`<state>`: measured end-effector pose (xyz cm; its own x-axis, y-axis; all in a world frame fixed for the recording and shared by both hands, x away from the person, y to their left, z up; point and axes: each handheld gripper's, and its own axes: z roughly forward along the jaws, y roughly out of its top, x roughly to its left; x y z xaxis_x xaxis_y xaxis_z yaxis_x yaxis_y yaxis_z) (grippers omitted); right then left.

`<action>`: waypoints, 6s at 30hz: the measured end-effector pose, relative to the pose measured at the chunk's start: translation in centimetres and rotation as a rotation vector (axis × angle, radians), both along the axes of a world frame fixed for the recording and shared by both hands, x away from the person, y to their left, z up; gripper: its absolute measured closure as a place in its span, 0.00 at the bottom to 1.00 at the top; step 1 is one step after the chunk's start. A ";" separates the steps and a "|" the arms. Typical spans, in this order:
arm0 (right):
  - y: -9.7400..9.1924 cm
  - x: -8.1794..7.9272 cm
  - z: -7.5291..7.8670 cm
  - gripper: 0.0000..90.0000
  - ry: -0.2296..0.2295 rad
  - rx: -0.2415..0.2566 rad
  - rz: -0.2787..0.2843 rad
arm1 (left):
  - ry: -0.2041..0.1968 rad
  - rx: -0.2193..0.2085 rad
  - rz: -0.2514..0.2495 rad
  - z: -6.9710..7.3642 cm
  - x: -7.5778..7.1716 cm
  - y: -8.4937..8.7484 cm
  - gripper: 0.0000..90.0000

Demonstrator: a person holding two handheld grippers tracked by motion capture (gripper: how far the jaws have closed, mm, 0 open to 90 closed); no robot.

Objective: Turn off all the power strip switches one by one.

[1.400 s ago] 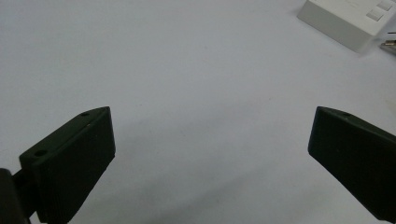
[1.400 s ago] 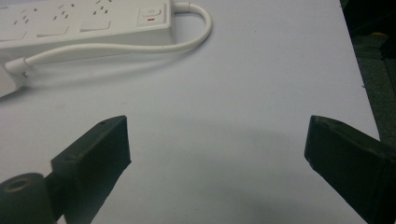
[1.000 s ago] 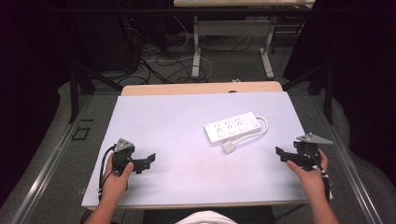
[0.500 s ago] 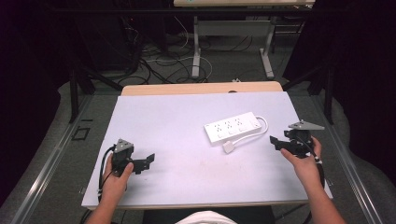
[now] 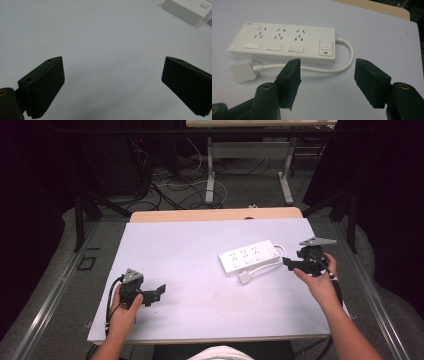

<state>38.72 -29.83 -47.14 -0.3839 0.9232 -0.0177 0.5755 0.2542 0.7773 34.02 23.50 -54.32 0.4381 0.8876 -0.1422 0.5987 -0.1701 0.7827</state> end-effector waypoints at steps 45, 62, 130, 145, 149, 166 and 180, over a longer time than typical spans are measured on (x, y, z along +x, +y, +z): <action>1.9 8.1 -1.2 1.00 0.202 -0.052 0.018 | -0.004 0.001 0.007 0.0 -0.1 0.5 0.06; 2.5 9.8 -3.2 1.00 0.242 -0.054 -0.007 | -0.003 0.004 0.004 0.0 -0.1 0.5 0.06; 3.2 10.9 -4.4 1.00 0.280 -0.039 -0.052 | -0.008 -0.003 0.008 0.0 -0.1 0.5 0.06; 3.8 10.3 -4.1 1.00 0.294 -0.027 -0.011 | -0.009 -0.001 0.009 0.0 -0.1 0.5 0.06; 4.0 10.1 -4.0 1.00 0.290 -0.040 0.011 | 0.000 0.002 0.002 0.0 -0.1 0.5 0.06; 6.1 9.6 -3.9 1.00 0.307 -0.031 0.064 | -0.001 0.002 0.002 0.0 -0.1 0.5 0.06; 7.8 9.3 -3.8 1.00 0.314 -0.030 0.103 | -0.002 0.001 0.003 0.0 -0.1 0.6 0.06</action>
<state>48.04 -22.04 -50.90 -0.4663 0.8801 0.0893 0.7557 0.3438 0.5574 33.89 24.06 -54.29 0.4354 0.8891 -0.1409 0.5978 -0.1685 0.7838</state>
